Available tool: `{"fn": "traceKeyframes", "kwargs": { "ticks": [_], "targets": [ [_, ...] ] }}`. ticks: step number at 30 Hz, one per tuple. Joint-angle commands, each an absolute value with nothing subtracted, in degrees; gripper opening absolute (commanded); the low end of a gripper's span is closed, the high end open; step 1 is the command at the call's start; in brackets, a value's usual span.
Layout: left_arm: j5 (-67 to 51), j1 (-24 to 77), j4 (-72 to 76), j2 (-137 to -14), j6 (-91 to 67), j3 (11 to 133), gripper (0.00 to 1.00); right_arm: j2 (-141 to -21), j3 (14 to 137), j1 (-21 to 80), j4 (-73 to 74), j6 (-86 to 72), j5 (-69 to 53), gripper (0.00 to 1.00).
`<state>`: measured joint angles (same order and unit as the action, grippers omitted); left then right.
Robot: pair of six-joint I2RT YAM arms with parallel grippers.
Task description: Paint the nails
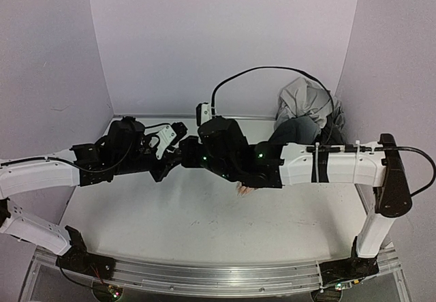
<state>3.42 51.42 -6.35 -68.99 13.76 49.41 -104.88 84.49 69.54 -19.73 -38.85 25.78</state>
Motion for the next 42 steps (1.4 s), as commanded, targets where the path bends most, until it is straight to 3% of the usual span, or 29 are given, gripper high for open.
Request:
{"fn": "traceKeyframes", "kwargs": {
  "ticks": [1, 9, 13, 14, 15, 18, 23, 26, 37, 42],
  "targets": [
    [-4.2, 52.0, 1.7, -67.0, 14.8, 51.6, 0.00, -100.3, 80.5, 69.4, -21.8, -40.0, 24.2, 0.00],
    [-8.6, 52.0, 1.7, -66.7, 14.8, 51.4, 0.00, -96.7, 77.9, 68.0, -24.9, -36.1, 20.3, 0.00],
    [-13.7, 52.0, 1.7, -66.9, 14.8, 51.4, 0.00, -91.3, 74.3, 64.5, -25.0, -28.9, 10.7, 0.57],
    [-15.2, 52.0, 1.6, -67.1, 14.9, 51.6, 0.00, -89.6, 72.3, 62.5, -25.0, -27.0, 6.7, 0.66],
    [-16.7, 52.1, 1.6, -67.2, 14.7, 51.7, 0.00, -87.7, 70.6, 61.0, -25.1, -24.8, 1.1, 0.75],
    [-21.8, 52.0, 1.5, -67.8, 14.1, 52.1, 0.00, -82.6, 65.5, 57.8, -25.4, -17.9, -12.9, 0.84],
    [-32.6, 52.0, 1.5, -69.0, 13.1, 52.7, 0.00, -78.1, 61.5, 57.1, -26.5, -11.8, -25.1, 0.82],
    [-38.2, 52.1, 1.4, -70.1, 12.5, 53.3, 0.00, -78.1, 61.5, 57.1, -27.2, -10.8, -28.8, 0.72],
    [-40.8, 52.0, 1.3, -70.5, 12.2, 53.5, 0.00, -81.6, 64.1, 57.1, -28.5, -10.2, -33.2, 0.43],
    [-40.9, 52.0, 1.3, -70.2, 12.2, 53.4, 0.00, -83.4, 65.4, 57.1, -28.5, -10.1, -34.1, 0.42]
  ]
}}
